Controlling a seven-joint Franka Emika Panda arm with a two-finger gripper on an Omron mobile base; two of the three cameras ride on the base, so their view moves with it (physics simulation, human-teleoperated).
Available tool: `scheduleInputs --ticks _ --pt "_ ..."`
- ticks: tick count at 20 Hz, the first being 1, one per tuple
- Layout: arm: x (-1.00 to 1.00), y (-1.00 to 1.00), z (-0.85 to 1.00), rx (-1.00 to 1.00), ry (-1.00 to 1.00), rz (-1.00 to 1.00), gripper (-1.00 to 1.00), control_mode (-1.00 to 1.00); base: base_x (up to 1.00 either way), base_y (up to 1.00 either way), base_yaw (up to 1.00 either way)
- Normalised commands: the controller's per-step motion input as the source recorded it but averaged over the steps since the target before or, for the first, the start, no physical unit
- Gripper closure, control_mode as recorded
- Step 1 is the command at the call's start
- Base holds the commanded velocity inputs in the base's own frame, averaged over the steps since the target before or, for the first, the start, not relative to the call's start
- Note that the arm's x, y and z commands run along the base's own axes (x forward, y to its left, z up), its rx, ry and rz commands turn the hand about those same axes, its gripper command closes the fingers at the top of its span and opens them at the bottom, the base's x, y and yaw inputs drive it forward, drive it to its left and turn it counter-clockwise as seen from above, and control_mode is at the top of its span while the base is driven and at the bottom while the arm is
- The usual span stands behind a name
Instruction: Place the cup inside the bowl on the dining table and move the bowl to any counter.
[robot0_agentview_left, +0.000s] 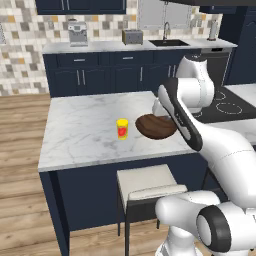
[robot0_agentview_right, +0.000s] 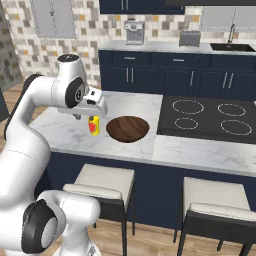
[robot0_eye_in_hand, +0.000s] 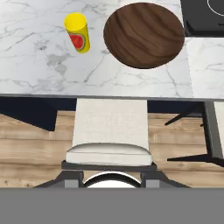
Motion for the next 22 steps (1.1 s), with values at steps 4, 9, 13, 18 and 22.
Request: scheduleInputs --ticks 4,9,13,18,22 --pt "0.00 0.00 0.00 0.00 0.01 0.00 -1.00 -1.00 0.00 0.00 0.00" --pt "0.13 0.09 -0.02 0.00 0.00 0.00 -1.00 -1.00 0.00 0.00 0.00" --pt "0.26 0.27 -0.04 0.00 0.00 0.00 -1.00 -1.00 0.00 0.00 0.00" --pt "0.35 0.32 -0.01 0.00 0.03 0.00 -1.00 -1.00 0.00 0.00 0.00" --pt "0.30 0.32 0.00 0.00 0.04 0.00 -1.00 -1.00 0.00 0.00 0.00"
